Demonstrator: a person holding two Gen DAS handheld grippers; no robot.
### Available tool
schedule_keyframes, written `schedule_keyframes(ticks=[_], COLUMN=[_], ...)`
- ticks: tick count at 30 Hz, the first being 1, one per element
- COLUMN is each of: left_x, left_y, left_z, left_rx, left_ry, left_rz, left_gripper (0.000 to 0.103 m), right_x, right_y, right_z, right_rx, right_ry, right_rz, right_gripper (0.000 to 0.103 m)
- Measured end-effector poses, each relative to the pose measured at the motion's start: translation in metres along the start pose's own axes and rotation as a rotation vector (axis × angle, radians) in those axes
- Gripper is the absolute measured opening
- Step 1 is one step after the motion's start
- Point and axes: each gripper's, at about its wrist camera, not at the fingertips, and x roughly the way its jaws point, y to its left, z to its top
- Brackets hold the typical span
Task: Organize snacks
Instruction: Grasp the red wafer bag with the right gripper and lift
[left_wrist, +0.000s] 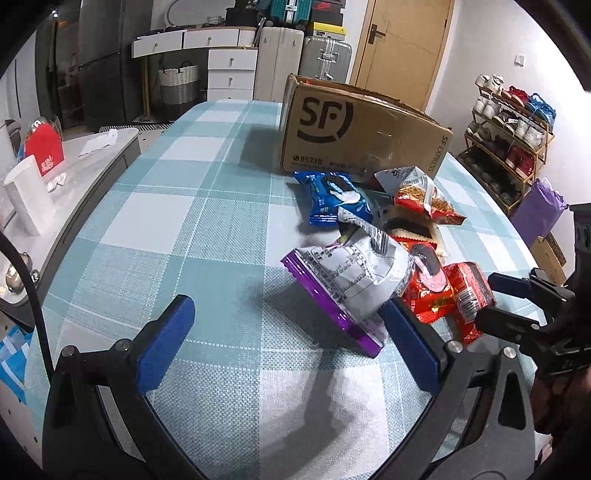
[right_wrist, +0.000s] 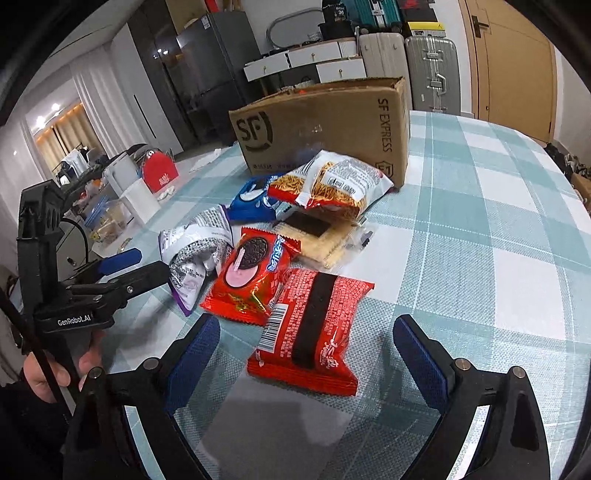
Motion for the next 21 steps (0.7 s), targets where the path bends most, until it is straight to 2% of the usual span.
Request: schedule_keyframes(ticks=[5,7,8,10,12,13,15,18,21], left_x=[0.004,0.008,0.008,0.010,0.010,0.011,0.011,0.012,0.012], left_y=[0.001,0.001,0.002,0.003,0.005,0.006,0.006,0.006,0.005], left_z=[0.000,0.002,0.001,0.002,0.001,0.002,0.001,0.001,0.001], left_rx=[-0.008,-0.010,-0.014,-0.026,-0.033,-0.038,-0.041,-0.038,-0.034], left_ry=[0.011,0.021,0.023,0.024,0.024,0.029,0.033,0.032,0.037], left_rz=[-0.019,-0.022,-0.030,-0.037,-0.044,-0.049,-0.055,-0.055,-0.055], left_gripper=[0.102,0.102,0.102,0.102,0.102,0.102,0.102,0.102,0.102], right_x=[0.004,0.007,0.011,0.012,0.013,0.013,0.011,0.008,-0.002], right_y=[0.004,0.004,0.004,0.004,0.004,0.004,0.002,-0.003,-0.020], right_z=[0.001,0.001,0.001,0.001,0.002,0.001,0.001,-0.001,-0.005], right_rx=[-0.040,-0.048,-0.046,-0.053,-0.052,-0.050,-0.055,-0.042,0.061], right_ry=[0.019,0.033,0.049,0.046,0.048,0.050,0.046,0.034,-0.025], right_rz=[-0.003,-0.011,-0.016,-0.039,-0.053,-0.041,-0.044,-0.040,0.019], right_gripper=[0.094,0.089,0.081,0.076,0.067,0.064,0.050,0.046,0.046])
